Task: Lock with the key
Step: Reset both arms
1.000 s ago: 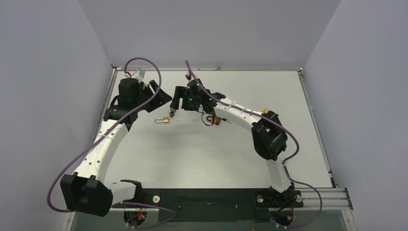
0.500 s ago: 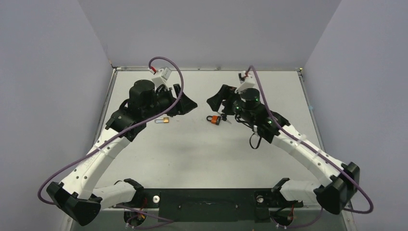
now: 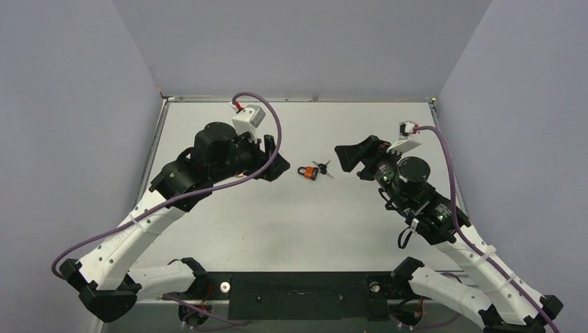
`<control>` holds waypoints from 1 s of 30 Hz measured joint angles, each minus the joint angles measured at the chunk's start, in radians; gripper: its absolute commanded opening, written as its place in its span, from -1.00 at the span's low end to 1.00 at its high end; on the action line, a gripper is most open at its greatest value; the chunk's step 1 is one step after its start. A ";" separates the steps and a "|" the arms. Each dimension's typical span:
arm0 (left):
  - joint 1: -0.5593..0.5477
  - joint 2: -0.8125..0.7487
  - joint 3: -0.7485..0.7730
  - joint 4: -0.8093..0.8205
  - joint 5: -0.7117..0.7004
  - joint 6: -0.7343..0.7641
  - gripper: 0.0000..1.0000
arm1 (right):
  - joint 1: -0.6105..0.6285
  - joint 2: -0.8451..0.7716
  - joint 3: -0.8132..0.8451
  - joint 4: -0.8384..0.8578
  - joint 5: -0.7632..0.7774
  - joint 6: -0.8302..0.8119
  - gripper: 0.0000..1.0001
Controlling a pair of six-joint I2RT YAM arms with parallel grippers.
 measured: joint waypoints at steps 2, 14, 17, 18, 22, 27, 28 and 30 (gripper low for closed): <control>0.000 -0.007 0.000 -0.023 -0.003 0.013 0.21 | 0.000 -0.010 -0.006 -0.017 0.010 0.005 0.54; 0.000 -0.027 0.004 -0.100 -0.020 0.039 0.21 | -0.001 -0.030 -0.015 -0.064 0.041 0.010 0.55; 0.000 -0.027 0.004 -0.104 -0.025 0.040 0.21 | -0.001 -0.026 -0.015 -0.068 0.040 0.009 0.55; 0.000 -0.028 0.004 -0.106 -0.027 0.040 0.21 | -0.001 -0.026 -0.015 -0.069 0.040 0.009 0.55; 0.000 -0.035 0.004 -0.109 -0.042 0.043 0.21 | -0.001 -0.025 -0.015 -0.072 0.040 0.009 0.55; 0.000 -0.042 0.004 -0.109 -0.045 0.046 0.21 | -0.001 -0.025 -0.013 -0.072 0.039 0.009 0.55; 0.000 -0.042 0.004 -0.109 -0.045 0.047 0.21 | -0.001 -0.025 -0.013 -0.072 0.040 0.009 0.55; 0.000 -0.042 0.004 -0.109 -0.045 0.047 0.21 | -0.001 -0.024 -0.012 -0.072 0.039 0.009 0.55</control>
